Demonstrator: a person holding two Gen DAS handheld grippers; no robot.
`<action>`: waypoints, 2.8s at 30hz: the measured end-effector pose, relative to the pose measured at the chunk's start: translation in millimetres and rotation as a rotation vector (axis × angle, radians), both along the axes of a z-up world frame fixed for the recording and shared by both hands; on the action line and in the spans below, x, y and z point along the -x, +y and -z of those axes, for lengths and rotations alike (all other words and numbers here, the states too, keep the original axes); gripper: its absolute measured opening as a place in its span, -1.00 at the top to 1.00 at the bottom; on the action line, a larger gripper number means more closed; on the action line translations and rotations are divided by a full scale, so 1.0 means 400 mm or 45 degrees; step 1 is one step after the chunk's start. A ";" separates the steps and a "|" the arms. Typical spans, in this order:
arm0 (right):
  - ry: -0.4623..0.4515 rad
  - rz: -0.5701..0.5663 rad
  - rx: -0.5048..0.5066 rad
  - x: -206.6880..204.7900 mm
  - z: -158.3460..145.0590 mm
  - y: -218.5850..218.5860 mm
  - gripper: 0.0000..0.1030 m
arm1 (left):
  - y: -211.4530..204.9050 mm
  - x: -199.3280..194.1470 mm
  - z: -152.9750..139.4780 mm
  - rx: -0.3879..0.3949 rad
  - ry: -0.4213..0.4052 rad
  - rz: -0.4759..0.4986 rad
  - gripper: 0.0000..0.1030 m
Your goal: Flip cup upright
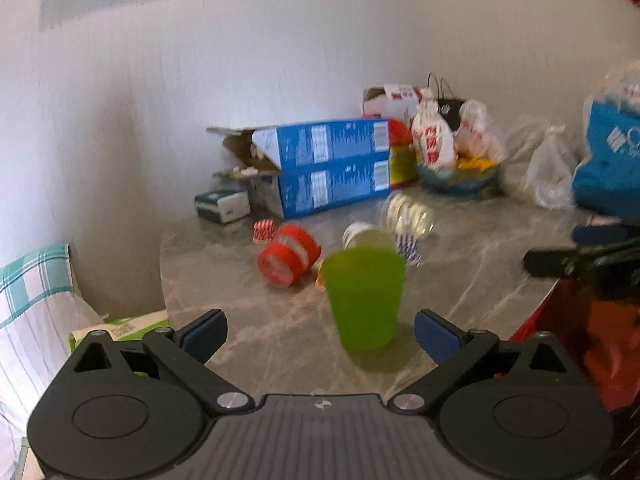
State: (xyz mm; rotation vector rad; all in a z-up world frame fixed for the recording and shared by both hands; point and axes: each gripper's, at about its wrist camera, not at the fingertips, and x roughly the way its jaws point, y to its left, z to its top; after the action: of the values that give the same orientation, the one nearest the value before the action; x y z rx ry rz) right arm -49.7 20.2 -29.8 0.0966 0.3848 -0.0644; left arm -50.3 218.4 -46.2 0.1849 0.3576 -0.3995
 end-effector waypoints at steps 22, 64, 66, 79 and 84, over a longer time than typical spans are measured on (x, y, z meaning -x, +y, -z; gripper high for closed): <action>0.119 -0.089 -0.066 -0.026 -0.037 -0.017 -0.98 | -0.035 -0.054 -0.035 0.078 0.176 0.006 -0.96; 0.111 -0.132 -0.079 -0.042 -0.028 -0.004 -0.98 | -0.036 -0.058 -0.019 0.100 0.232 0.003 -0.96; 0.109 -0.130 -0.084 -0.040 -0.027 -0.005 -0.98 | -0.037 -0.058 -0.019 0.100 0.232 0.006 -0.96; 0.103 -0.124 -0.097 -0.033 -0.026 -0.015 -0.98 | -0.044 -0.057 -0.018 0.104 0.238 0.010 -0.96; 0.105 -0.125 -0.099 -0.030 -0.026 -0.019 -0.98 | -0.045 -0.057 -0.017 0.116 0.243 0.014 -0.96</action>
State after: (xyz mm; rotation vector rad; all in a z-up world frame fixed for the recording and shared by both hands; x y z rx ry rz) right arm -37.5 12.7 -19.5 0.1516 0.4738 0.0435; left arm -27.6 200.3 -39.3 0.0595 0.5250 -0.4449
